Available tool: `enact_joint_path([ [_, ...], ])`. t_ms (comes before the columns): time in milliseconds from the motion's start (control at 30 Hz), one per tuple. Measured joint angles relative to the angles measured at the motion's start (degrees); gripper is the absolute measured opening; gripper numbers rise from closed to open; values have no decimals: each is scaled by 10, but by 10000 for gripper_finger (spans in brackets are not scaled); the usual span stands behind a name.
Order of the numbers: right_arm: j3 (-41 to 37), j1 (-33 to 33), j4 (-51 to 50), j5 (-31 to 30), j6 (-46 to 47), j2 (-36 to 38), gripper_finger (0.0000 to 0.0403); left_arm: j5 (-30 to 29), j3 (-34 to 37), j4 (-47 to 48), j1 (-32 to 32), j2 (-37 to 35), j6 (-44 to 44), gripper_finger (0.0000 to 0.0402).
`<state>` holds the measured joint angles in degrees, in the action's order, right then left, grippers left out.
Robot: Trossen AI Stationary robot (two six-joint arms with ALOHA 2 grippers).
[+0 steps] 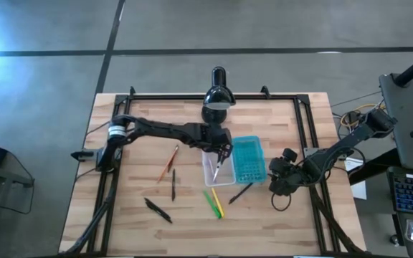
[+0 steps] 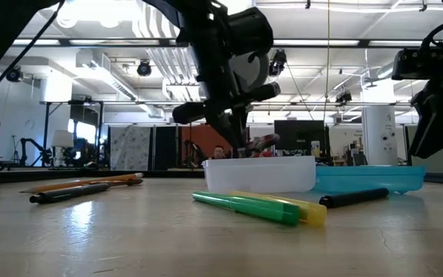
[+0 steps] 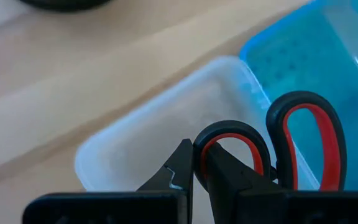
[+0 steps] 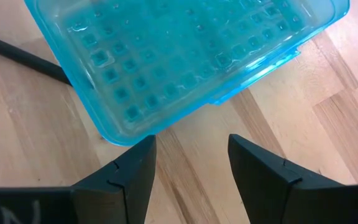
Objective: Pick & place school supplies into a supply box
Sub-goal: Put the black and orange scissors into the supply box, then put the orange pencil into the supply box
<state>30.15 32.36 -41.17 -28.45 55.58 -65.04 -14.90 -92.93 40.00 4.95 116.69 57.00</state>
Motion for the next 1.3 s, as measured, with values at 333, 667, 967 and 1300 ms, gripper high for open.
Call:
enact_joint_path([
  [333, 0, 0, 0, 0, -1, 0, 192, 51, 3, 6, -1, 32, 2, 29],
  [667, -2, 0, -1, -1, -6, 0, 192, 46, 2, 46, 3, 26, 11, 53],
  [967, -7, 0, -1, -1, -21, 0, 192, 25, 8, 165, -8, -64, -29, 54],
  [1300, -11, 0, 0, 0, -35, 0, 192, 50, 151, 281, -15, -201, 55, 55],
])
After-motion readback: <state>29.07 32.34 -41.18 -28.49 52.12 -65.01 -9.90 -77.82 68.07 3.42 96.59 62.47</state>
